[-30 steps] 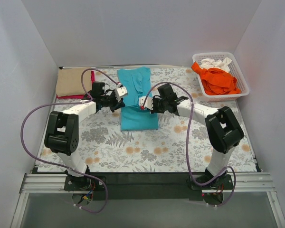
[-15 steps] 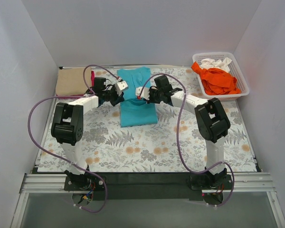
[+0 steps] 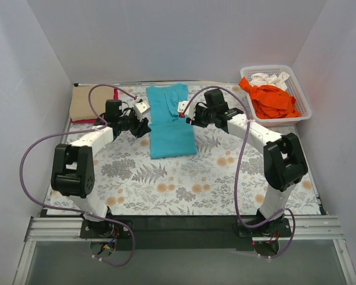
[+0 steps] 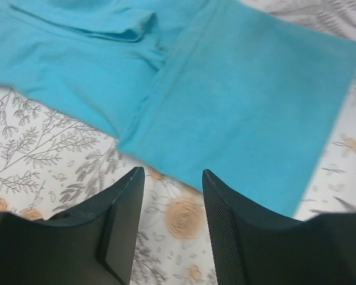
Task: Fold and stack the t-shirts
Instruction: Fold the tshirt
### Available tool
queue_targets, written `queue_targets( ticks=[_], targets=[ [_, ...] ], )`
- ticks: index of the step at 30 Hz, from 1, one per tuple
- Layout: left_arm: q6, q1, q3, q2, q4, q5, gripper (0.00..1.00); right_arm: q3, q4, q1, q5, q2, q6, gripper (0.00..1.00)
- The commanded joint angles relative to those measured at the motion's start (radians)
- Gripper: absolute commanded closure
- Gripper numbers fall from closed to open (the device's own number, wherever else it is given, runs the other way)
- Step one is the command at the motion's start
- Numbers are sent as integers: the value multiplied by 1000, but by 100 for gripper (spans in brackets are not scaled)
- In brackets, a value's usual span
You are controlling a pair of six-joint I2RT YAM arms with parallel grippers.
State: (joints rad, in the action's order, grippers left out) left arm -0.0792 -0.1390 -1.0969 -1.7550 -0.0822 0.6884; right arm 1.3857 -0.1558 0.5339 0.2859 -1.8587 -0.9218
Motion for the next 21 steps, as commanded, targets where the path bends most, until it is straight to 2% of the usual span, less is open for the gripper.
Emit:
queue_targets(
  ticks=[1, 3, 6, 12, 21],
  targets=[
    [13, -10, 93, 153, -28, 100, 59, -77, -95, 9, 142, 130, 2, 67],
    [50, -22, 159, 192, -56, 97, 59, -163, -102, 24, 153, 167, -6, 65],
    [131, -60, 250, 241, -62, 63, 59, -246, -88, 52, 154, 187, 8, 53],
    [243, -143, 394, 301, -30, 23, 55, -370, 22, 107, 127, 210, -20, 50],
    [265, -198, 442, 270, 68, -30, 55, -415, 96, 129, 87, 145, -72, 52]
  ],
)
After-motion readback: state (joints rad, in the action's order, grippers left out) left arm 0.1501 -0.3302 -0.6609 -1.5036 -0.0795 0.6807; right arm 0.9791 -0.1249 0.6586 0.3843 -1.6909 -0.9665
